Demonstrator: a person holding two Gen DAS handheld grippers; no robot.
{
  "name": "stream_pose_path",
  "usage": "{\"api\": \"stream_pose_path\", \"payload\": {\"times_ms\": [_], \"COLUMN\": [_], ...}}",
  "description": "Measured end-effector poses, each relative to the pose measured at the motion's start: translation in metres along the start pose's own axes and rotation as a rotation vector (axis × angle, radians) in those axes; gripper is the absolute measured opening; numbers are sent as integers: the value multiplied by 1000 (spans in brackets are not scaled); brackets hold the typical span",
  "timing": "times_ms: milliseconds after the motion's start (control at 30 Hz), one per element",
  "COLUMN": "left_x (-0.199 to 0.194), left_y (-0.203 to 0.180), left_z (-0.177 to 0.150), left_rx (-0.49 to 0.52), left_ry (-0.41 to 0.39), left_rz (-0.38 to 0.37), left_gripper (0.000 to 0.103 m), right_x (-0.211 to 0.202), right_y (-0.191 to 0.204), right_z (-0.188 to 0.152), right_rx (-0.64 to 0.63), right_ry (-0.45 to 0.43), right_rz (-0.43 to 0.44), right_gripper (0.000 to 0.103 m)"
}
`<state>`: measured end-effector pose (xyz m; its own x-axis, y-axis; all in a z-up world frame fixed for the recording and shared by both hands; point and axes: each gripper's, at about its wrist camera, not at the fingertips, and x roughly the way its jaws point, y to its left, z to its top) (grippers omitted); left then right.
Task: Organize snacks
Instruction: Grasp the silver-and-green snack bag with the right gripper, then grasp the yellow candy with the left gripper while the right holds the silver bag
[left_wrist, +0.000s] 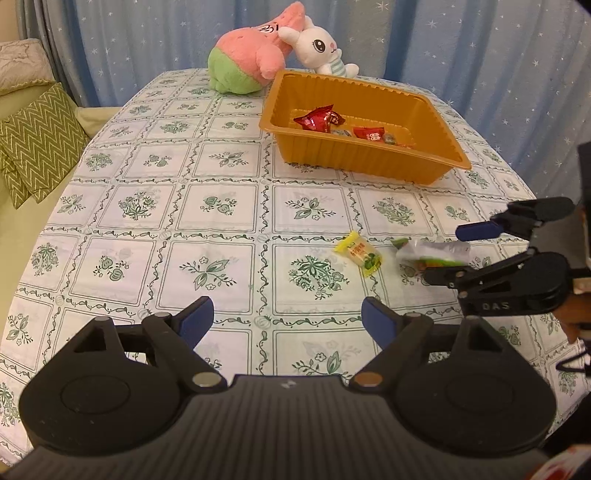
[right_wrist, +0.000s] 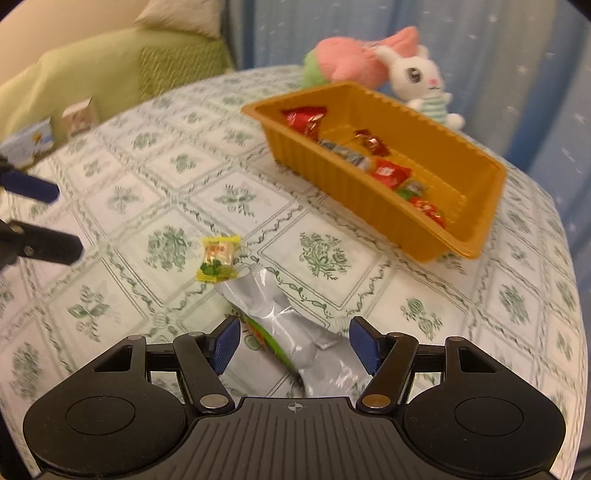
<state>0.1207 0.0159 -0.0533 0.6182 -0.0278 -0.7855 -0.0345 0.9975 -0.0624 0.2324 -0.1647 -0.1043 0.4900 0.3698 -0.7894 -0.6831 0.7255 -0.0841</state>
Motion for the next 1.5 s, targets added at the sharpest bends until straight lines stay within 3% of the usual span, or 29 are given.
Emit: {"api": "stream_pose_path", "payload": {"times_ms": [133,333,567,700,867,1200,1367,1500], "left_x": [5,12,13,13,15,24,29,36], "left_y": [1,-1,-6,-9,-11,-16,-18,-23], "left_z": [-1,-4,-4,-5,-5,-1,1,5], "left_rx": [-9,-9,-4,-2,0,6,8,22], "left_ry": [11,23,24,26,28,29,30,22], "left_rz": [-5,-13,-29,-36,-42,-53,-65,-77], "left_gripper": [86,86,86,86,86,86,86,85], "right_x": [13,9,-6,-8,-8,-2,-5,-8], "right_y": [-7,-22,-45,-55,-52,-9,-34,-45], "right_z": [4,3,-4,-12,-14,-20,-25,-31], "right_rx": [-11,106,422,509,457,107,338,453], "right_ry": [22,18,60,49,15,-2,-15,-40], "right_rz": [15,54,190,211,217,104,160,146], "right_gripper": [63,53,35,35,35,34,30,29]}}
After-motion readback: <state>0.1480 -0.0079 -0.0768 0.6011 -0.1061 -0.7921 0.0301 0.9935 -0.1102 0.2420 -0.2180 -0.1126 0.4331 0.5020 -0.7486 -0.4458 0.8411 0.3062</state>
